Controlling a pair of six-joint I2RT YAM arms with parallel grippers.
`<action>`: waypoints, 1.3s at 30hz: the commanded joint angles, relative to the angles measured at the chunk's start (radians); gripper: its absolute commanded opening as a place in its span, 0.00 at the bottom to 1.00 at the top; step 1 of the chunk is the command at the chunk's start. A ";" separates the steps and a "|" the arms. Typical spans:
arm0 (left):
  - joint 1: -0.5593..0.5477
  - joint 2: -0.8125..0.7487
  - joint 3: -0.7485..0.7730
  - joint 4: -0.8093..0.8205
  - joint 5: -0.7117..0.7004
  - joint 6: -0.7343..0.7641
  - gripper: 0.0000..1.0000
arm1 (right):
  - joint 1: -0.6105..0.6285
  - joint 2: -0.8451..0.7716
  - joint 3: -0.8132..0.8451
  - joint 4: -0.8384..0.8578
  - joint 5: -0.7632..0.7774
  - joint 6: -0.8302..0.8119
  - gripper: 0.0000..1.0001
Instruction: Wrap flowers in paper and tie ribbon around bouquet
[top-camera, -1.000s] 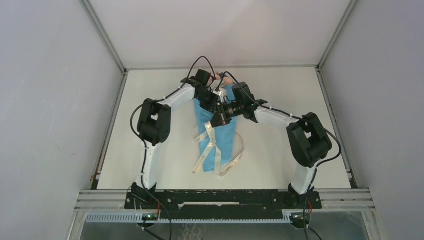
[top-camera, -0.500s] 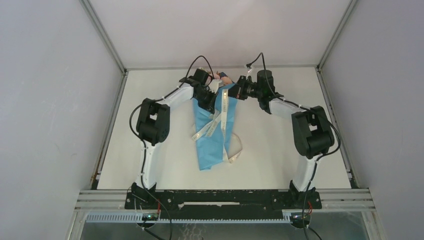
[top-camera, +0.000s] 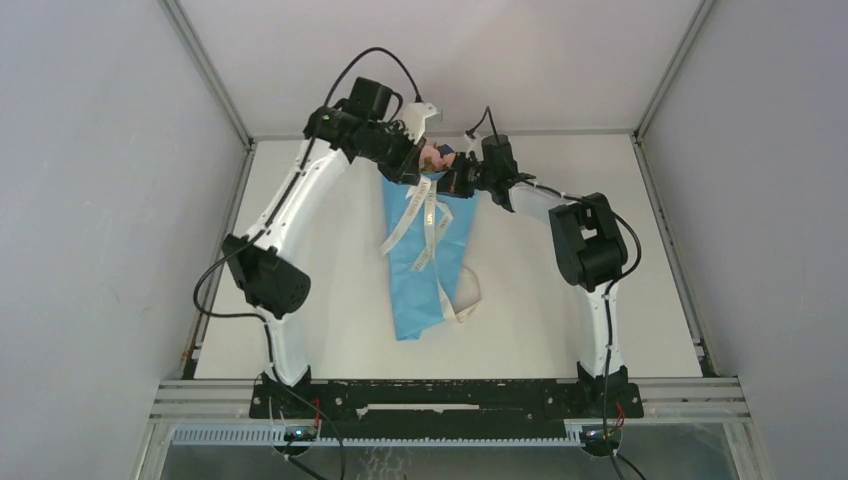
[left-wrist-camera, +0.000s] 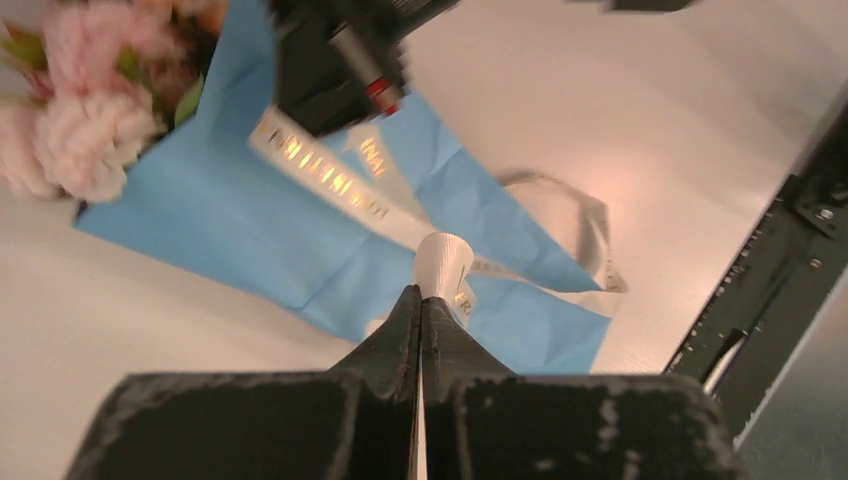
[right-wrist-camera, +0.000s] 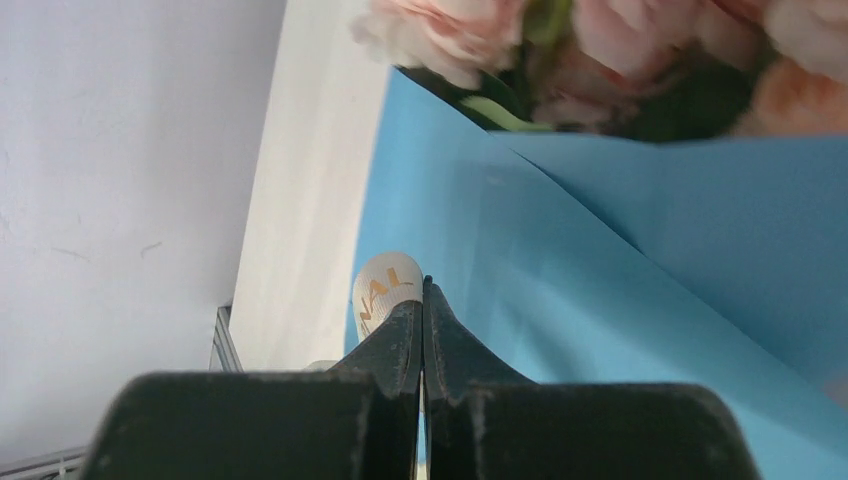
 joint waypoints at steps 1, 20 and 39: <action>-0.086 -0.057 0.270 -0.303 0.084 0.128 0.00 | 0.030 0.029 0.100 -0.030 -0.015 -0.048 0.00; -0.132 -0.151 0.772 -0.106 -0.002 -0.056 0.00 | 0.071 0.125 0.164 -0.017 -0.067 -0.057 0.02; -0.074 -0.011 0.300 0.240 -0.025 -0.151 0.00 | -0.068 -0.230 0.016 -0.306 -0.131 -0.360 0.80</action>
